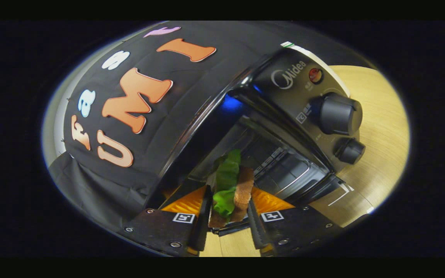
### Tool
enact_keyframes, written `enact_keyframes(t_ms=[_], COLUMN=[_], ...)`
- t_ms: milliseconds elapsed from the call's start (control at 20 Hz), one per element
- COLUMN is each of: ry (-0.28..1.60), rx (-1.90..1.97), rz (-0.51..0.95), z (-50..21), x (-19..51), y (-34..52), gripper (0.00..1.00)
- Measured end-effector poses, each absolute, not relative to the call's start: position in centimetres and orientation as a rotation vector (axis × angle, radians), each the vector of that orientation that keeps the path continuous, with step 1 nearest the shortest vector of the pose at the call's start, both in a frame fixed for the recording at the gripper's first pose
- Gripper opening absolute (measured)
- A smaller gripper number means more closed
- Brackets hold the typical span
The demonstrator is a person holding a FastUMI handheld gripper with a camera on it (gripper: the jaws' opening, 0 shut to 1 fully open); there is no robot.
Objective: Open the toaster oven, put the food inside, and close the toaster oven door.
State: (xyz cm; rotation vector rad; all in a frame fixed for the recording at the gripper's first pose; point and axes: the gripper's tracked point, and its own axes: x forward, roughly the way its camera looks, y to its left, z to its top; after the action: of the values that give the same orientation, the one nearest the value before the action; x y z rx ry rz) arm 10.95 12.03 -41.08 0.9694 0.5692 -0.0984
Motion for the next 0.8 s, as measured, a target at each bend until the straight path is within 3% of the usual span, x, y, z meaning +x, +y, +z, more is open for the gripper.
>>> enact_keyframes(t_ms=[300,450,800], ry=[0.612,0.639,0.784], rx=[0.846,0.749,0.577], rz=[-0.124,-0.076,0.064], z=[-40.7,-40.1,-38.9], x=[9.4,7.0,-0.2], y=[11.3,10.8,11.0], gripper=[0.7,0.89,0.96])
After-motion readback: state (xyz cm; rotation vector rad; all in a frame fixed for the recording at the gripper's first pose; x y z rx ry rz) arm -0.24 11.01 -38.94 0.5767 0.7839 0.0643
